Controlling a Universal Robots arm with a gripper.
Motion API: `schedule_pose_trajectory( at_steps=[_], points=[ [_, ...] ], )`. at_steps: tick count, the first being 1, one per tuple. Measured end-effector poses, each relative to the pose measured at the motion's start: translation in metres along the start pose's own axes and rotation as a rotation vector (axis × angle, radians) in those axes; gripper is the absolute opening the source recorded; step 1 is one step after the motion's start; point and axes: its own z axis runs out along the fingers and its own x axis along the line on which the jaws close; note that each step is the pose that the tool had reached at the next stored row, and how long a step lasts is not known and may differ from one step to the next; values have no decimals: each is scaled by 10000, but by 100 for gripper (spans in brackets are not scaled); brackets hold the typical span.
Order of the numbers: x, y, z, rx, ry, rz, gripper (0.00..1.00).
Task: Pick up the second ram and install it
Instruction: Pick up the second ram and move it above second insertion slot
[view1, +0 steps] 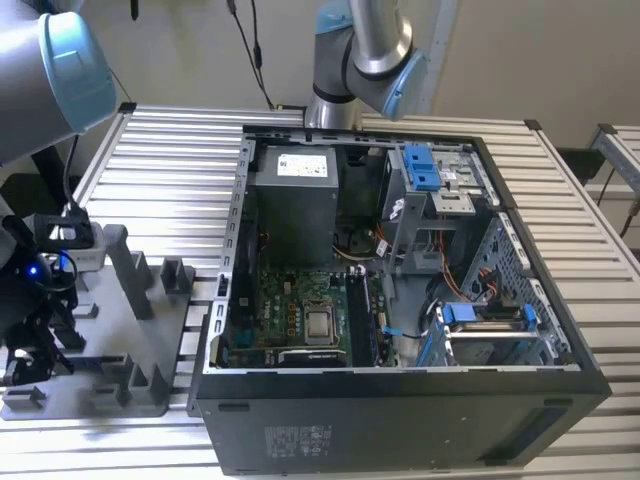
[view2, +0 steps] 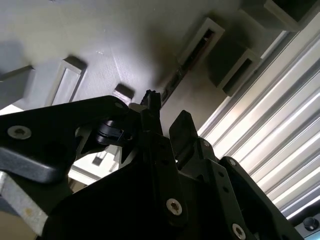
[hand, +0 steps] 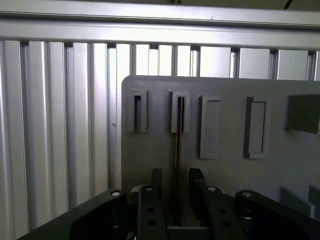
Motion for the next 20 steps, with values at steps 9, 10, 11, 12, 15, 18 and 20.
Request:
schedule_pose_trajectory(
  at_steps=[9, 10, 11, 12, 15, 18, 20],
  points=[
    [0, 0, 78, 41, -85, -88, 36],
    [0, 0, 86, 41, -105, -99, 36],
    [1, 0, 93, 41, -121, -107, 36],
    [1, 0, 98, 41, -137, -114, 36],
    [2, -1, 111, 42, -176, -123, 36],
    [2, 0, 117, 40, -178, -123, 36],
    [2, 0, 118, 41, -180, -123, 36]
  ],
)
